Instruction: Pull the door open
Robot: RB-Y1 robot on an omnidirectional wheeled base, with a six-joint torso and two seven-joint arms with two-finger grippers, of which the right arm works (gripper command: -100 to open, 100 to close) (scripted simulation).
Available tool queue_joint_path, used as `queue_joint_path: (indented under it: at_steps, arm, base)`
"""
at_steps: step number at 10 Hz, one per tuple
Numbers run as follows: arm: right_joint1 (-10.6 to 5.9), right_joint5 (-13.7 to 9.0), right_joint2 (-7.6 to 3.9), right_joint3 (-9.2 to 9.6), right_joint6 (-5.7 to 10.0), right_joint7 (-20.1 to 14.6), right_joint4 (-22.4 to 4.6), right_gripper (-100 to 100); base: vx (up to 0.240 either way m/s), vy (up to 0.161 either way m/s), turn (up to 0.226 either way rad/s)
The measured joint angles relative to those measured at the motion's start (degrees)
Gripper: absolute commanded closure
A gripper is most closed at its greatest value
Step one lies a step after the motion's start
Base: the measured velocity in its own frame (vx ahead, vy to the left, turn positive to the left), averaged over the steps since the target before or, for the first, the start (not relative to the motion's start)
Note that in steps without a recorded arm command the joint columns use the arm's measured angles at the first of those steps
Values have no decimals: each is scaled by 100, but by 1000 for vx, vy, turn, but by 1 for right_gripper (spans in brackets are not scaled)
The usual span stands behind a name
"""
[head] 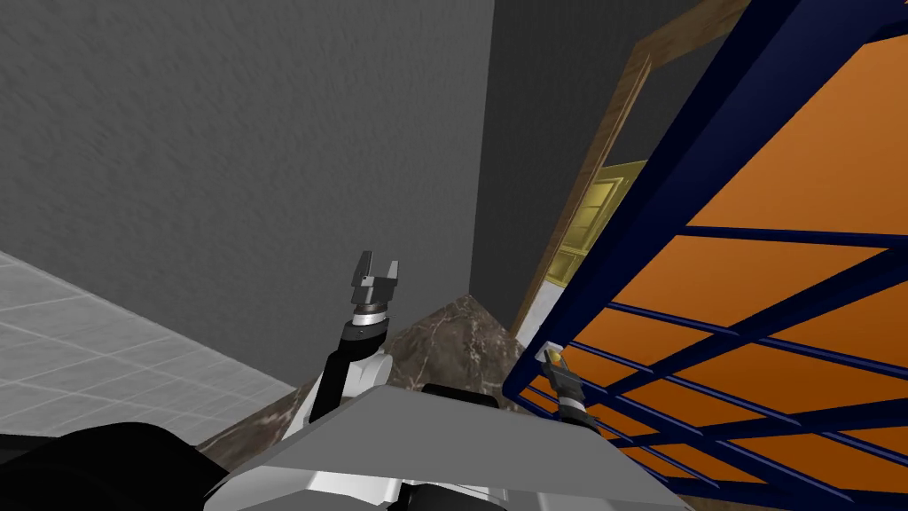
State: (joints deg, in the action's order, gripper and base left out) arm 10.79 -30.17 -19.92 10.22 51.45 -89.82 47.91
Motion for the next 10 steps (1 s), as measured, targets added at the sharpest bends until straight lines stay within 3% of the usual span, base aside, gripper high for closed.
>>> queue_joint_path:
  at_steps: [7, 10]
  arm:
    - [314, 240, -379, 422, 409, -465, 91, 100]
    - [381, 295, -459, 521, 543, -577, 33, 100]
  base:
    - [-219, -20, 100]
    - [-187, -38, 118]
